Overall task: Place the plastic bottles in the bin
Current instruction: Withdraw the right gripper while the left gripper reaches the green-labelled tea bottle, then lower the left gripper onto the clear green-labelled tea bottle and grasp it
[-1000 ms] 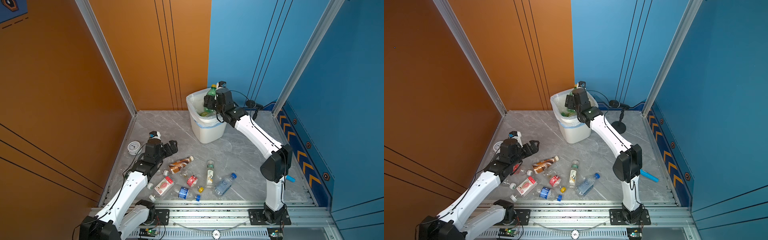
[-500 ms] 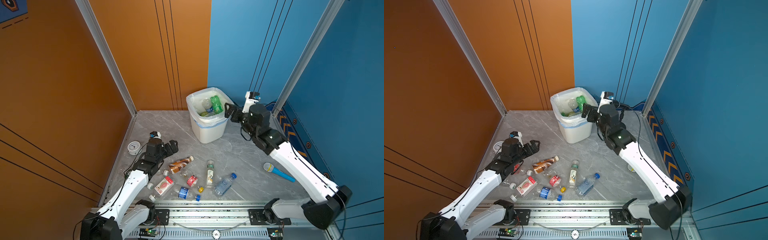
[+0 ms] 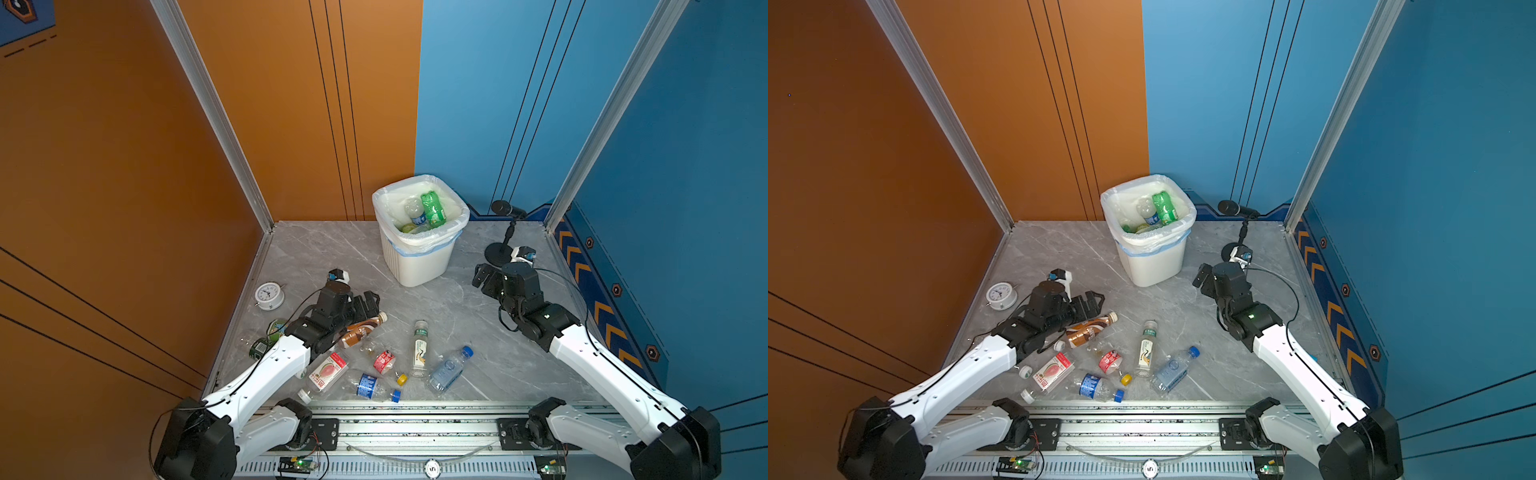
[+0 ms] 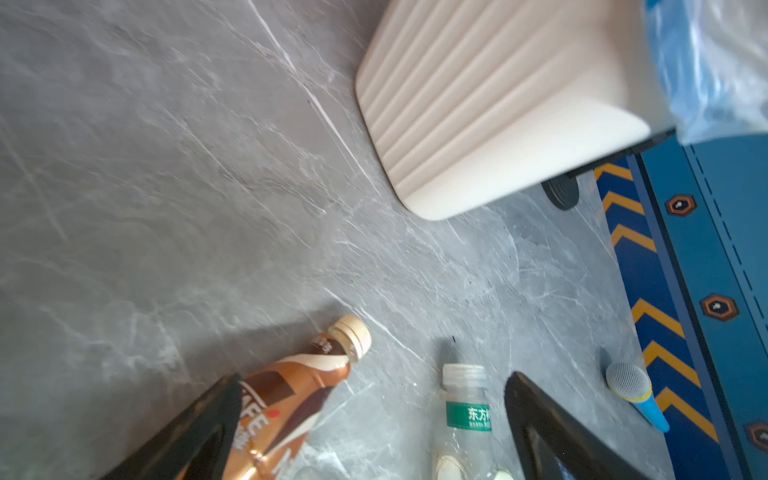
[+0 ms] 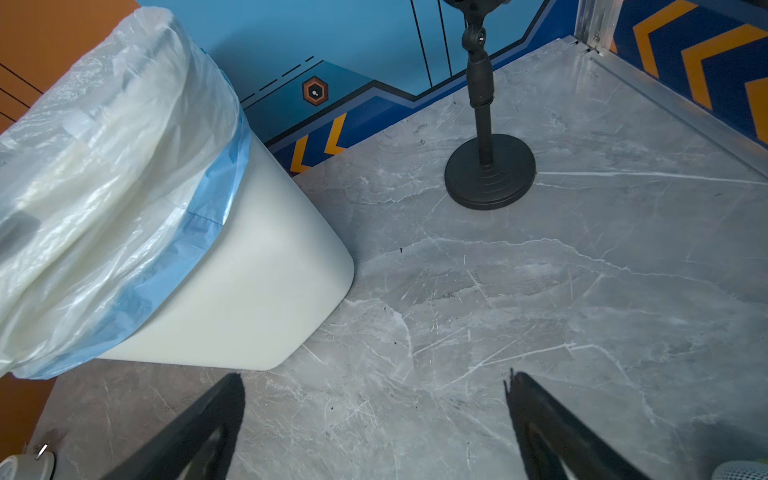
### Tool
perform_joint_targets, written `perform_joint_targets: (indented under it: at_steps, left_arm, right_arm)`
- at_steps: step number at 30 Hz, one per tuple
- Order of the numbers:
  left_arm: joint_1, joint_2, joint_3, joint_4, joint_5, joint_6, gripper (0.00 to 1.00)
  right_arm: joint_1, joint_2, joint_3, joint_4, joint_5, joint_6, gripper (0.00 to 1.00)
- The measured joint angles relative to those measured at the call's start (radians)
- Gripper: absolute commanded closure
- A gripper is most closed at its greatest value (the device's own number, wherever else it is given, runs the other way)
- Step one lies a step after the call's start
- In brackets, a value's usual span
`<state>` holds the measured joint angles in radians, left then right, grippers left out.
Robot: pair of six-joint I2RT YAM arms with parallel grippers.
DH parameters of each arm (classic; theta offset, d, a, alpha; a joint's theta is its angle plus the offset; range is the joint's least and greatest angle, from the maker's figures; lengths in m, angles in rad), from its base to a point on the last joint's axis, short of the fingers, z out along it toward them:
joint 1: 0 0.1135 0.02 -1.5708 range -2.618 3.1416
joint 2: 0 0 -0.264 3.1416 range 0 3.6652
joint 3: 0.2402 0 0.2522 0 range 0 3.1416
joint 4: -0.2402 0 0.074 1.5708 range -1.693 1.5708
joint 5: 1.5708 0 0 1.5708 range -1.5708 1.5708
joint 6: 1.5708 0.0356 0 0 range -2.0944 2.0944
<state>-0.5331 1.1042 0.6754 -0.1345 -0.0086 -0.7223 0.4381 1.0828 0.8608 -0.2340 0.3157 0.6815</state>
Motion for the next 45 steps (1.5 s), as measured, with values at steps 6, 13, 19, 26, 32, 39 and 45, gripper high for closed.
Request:
perform_joint_targets:
  at_steps: [6,13,19,26,32,39,45]
  left_arm:
    - [-0.226,0.055,0.057,-0.078,-0.052,-0.055,0.07]
    - [-0.396,0.119,0.132,-0.216,-0.081,-0.121,0.12]
    - [-0.449,0.165,0.172,-0.282,-0.080,-0.143,0.18]
    - [-0.488,0.249,0.229,-0.304,-0.052,-0.143,0.15]
    - [-0.512,0.308,0.269,-0.308,-0.023,-0.142,0.15]
    - [-0.522,0.383,0.314,-0.328,0.010,-0.134,0.09]
    - [-0.521,0.454,0.368,-0.355,0.021,-0.112,0.11]
  right_arm:
    - [-0.005,0.000,0.000,0.000,0.000,0.016,0.00]
    - [-0.020,0.000,0.000,0.000,-0.001,0.030,0.00]
    - [-0.027,0.000,-0.001,0.000,-0.005,0.034,0.00]
    - [-0.045,-0.013,-0.029,-0.001,-0.019,0.034,0.00]
    - [-0.066,-0.042,-0.045,-0.001,-0.034,0.034,0.00]
    - [-0.087,-0.069,-0.076,-0.001,-0.053,0.034,0.01]
    - [-0.104,-0.086,-0.091,-0.002,-0.061,0.041,0.00]
